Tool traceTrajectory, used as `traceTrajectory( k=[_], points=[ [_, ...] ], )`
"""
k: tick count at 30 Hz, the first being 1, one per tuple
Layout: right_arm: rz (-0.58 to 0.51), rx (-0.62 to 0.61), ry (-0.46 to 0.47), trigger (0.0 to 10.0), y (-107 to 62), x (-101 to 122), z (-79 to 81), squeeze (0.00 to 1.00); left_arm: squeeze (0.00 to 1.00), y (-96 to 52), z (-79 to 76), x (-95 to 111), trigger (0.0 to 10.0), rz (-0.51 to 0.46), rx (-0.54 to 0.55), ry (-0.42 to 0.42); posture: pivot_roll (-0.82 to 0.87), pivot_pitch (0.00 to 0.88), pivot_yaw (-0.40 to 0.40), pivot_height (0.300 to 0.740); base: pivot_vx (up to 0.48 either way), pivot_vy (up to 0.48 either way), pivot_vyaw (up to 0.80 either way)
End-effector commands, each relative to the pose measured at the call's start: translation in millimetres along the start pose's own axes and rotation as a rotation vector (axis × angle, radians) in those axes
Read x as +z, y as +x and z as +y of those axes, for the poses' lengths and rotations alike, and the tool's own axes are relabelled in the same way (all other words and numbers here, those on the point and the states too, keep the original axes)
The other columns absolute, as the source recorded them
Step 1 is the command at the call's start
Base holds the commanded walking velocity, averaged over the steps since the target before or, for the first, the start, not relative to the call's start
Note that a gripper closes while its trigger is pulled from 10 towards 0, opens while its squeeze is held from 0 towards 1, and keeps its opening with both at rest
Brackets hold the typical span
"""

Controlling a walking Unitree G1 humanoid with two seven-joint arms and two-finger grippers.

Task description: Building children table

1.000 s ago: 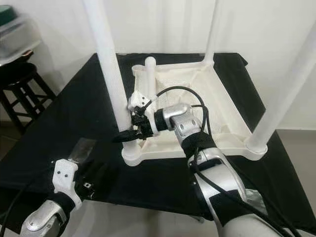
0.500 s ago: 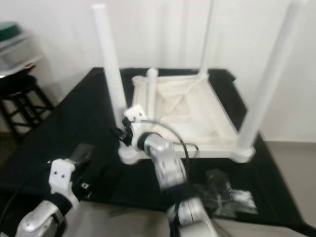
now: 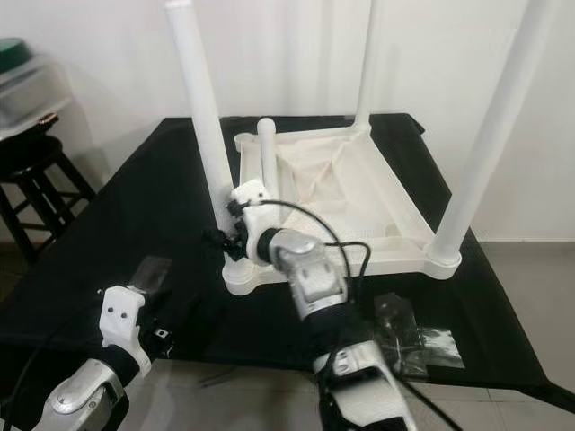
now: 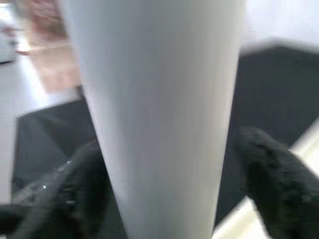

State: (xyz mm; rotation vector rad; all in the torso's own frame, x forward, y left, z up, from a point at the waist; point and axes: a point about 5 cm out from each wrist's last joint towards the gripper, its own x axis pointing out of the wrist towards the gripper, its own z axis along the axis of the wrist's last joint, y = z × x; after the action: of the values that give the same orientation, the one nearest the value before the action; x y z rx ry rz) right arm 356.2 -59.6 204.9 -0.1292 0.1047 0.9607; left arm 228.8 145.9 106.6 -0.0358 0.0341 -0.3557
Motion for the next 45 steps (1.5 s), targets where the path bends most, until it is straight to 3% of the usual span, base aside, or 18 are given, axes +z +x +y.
traceTrajectory(
  k=[1, 2, 3, 4, 8, 14, 15, 17, 18, 31, 33, 34, 35, 36, 37, 38, 40, 45],
  points=[
    [-0.065, 0.194, -0.081, 10.0, 1.6, 14.3, 5.8, 1.0, 0.0, -0.2, -2.6, -2.7, 10.0, 0.014, -0.011, -0.004, 0.01, 0.051, 0.065, 0.74, 0.0, 0.0, 0.0],
    [-0.057, 0.294, -0.113, 10.0, -0.4, 15.6, 6.0, 0.65, 0.0, 0.7, -4.3, -2.0, 10.0, 0.012, -0.018, -0.005, 0.01, 0.055, 0.065, 0.74, 0.0, 0.0, 0.0],
    [-0.057, 0.294, -0.113, 10.0, -0.4, 15.6, 6.0, 0.65, 0.0, 0.7, -4.3, -2.0, 10.0, 0.012, -0.018, -0.005, 0.01, 0.055, 0.065, 0.74, 0.0, 0.0, 0.0],
    [-0.043, 0.386, -0.151, 10.0, -2.0, 14.9, 6.7, 0.0, 0.0, 1.5, -5.7, -1.6, 10.0, 0.01, -0.024, -0.009, 0.01, 0.057, 0.067, 0.74, 0.0, 0.0, 0.0],
    [0.04, 0.521, -0.174, 10.0, -0.1, 8.1, 3.5, 0.0, 0.0, -1.7, -9.6, 0.9, 10.0, 0.006, -0.037, -0.02, 0.03, 0.08, 0.061, 0.74, 0.0, 0.0, 0.0],
    [0.129, 0.509, -0.169, 10.0, 8.5, 2.0, -6.0, 0.0, 0.0, -14.1, -11.3, 1.7, 10.0, 0.011, -0.017, -0.033, 0.07, 0.109, 0.052, 0.74, 0.0, 0.0, 0.0],
    [0.142, 0.513, -0.169, 1.3, 8.1, 1.4, -8.2, 0.0, 0.0, -17.1, -13.2, 2.3, 10.0, 0.012, -0.016, -0.035, 0.08, 0.124, 0.048, 0.74, 0.0, 0.0, 0.0],
    [0.151, 0.518, -0.172, 1.3, 7.5, 0.9, -9.5, 0.0, 0.0, -18.9, -14.5, 2.8, 10.0, 0.012, -0.016, -0.037, 0.08, 0.124, 0.048, 0.74, 0.0, 0.0, 0.0],
    [0.156, 0.532, -0.173, 0.0, 5.6, 1.4, -11.6, 0.0, 0.0, -21.5, -16.8, 3.6, 10.0, 0.012, -0.017, -0.038, 0.1, 0.136, 0.042, 0.74, 0.0, 0.0, 0.0],
    [0.209, 0.563, -0.183, 0.0, -4.1, -8.9, -20.6, 0.0, 0.0, -28.3, -24.4, 6.8, 10.0, 0.023, -0.021, -0.059, 0.09, 0.155, 0.041, 0.74, 0.0, 0.0, 0.0],
    [0.253, 0.328, -0.127, 0.0, -2.2, -41.4, -17.8, 0.0, 0.0, -26.9, -25.0, 7.4, 10.0, 0.019, -0.019, -0.062, 0.05, 0.16, 0.017, 0.74, 0.0, 0.0, 0.0],
    [0.253, 0.328, -0.127, 0.0, -2.2, -41.4, -17.8, 0.0, 0.0, -26.9, -25.0, 7.4, 10.0, 0.019, -0.019, -0.062, 0.05, 0.16, 0.017, 0.74, 0.0, 0.0, 0.0],
    [0.178, -0.041, 0.046, 0.0, 9.4, -56.5, -10.1, 0.0, 0.0, -26.2, -24.3, 8.3, 10.0, 0.017, -0.017, -0.063, 0.03, 0.173, 0.024, 0.74, 0.0, 0.0, 0.0],
    [0.265, -0.129, 0.113, 0.0, 0.8, -87.4, 26.8, 0.0, 0.0, -24.8, -22.8, 9.1, 10.0, 0.015, -0.017, -0.064, 0.01, 0.182, 0.042, 0.74, 0.0, 0.0, 0.0],
    [0.265, -0.129, 0.113, 0.0, 0.8, -87.4, 26.8, 0.0, 0.0, -24.8, -22.8, 9.1, 10.0, 0.015, -0.017, -0.064, 0.01, 0.182, 0.042, 0.74, 0.0, 0.0, 0.0],
    [0.258, -0.216, 0.187, 0.0, -8.9, -96.6, 54.3, 0.0, 0.0, -23.8, -21.6, 9.6, 10.0, 0.016, -0.019, -0.066, 0.0, 0.181, 0.047, 0.74, 0.0, 0.0, 0.0],
    [0.256, -0.209, 0.175, 0.0, -13.3, -95.7, 70.4, 0.0, 0.0, -21.9, -20.0, 9.3, 10.0, 0.017, -0.024, -0.067, -0.04, 0.164, 0.068, 0.74, 0.0, 0.0, 0.0],
    [0.219, -0.164, 0.074, 0.0, -0.7, -76.5, 50.3, 0.0, 0.0, -11.0, -17.1, 7.5, 10.0, 0.023, -0.05, -0.08, -0.04, 0.133, 0.053, 0.74, 0.0, 0.0, 0.0]
  ],
)
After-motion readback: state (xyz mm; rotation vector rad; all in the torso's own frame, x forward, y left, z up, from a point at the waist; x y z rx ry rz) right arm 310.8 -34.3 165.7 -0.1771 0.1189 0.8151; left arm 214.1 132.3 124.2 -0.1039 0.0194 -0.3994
